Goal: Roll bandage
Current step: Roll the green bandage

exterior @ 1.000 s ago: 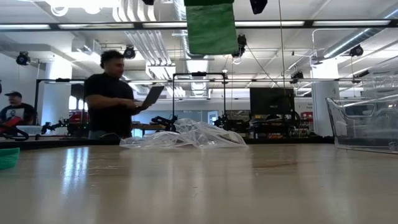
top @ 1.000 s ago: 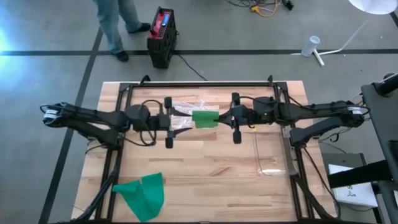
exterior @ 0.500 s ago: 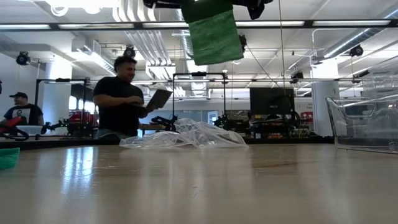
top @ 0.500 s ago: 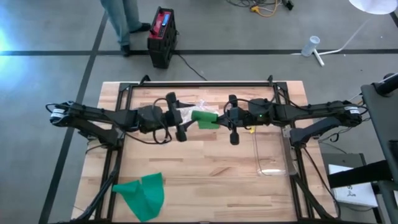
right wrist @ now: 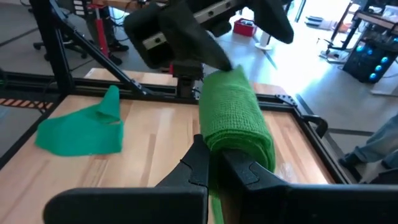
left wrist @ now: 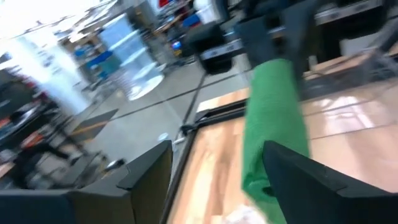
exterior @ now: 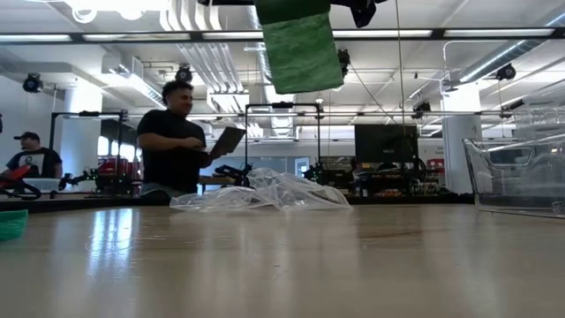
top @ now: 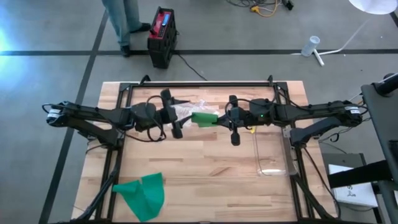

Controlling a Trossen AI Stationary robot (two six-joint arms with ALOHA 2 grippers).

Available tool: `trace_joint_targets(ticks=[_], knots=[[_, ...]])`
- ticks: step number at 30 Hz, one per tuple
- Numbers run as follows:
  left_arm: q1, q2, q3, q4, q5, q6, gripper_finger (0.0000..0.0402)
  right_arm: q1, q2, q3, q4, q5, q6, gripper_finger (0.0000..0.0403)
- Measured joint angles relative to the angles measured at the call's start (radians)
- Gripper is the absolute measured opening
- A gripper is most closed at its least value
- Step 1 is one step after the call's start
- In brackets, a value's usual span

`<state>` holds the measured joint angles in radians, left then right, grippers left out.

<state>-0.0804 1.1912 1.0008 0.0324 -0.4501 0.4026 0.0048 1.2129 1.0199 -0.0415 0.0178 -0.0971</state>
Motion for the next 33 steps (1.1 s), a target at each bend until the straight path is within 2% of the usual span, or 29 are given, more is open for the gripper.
trace_joint_targets(ticks=[4, 12, 26, 33], knots=[[-0.015, -0.007, -0.005, 0.002, 0.043, 0.007, 0.0237, 0.0, 0.0, 0.0, -0.004, 0.001, 0.005, 0.0003], [-0.016, -0.01, -0.005, 0.005, 0.045, 0.042, 0.022, 0.0, 0.0, 0.0, -0.005, -0.003, 0.009, 0.0003], [-0.005, -0.003, -0.005, 0.043, 0.053, 0.06, 0.0205, 0.011, -0.001, 0.0, 0.039, -0.095, -0.007, 0.0003], [-0.003, -0.003, -0.006, 0.045, 0.14, 0.06, 0.0199, 0.011, -0.001, 0.006, 0.078, -0.181, -0.009, 0.0003]])
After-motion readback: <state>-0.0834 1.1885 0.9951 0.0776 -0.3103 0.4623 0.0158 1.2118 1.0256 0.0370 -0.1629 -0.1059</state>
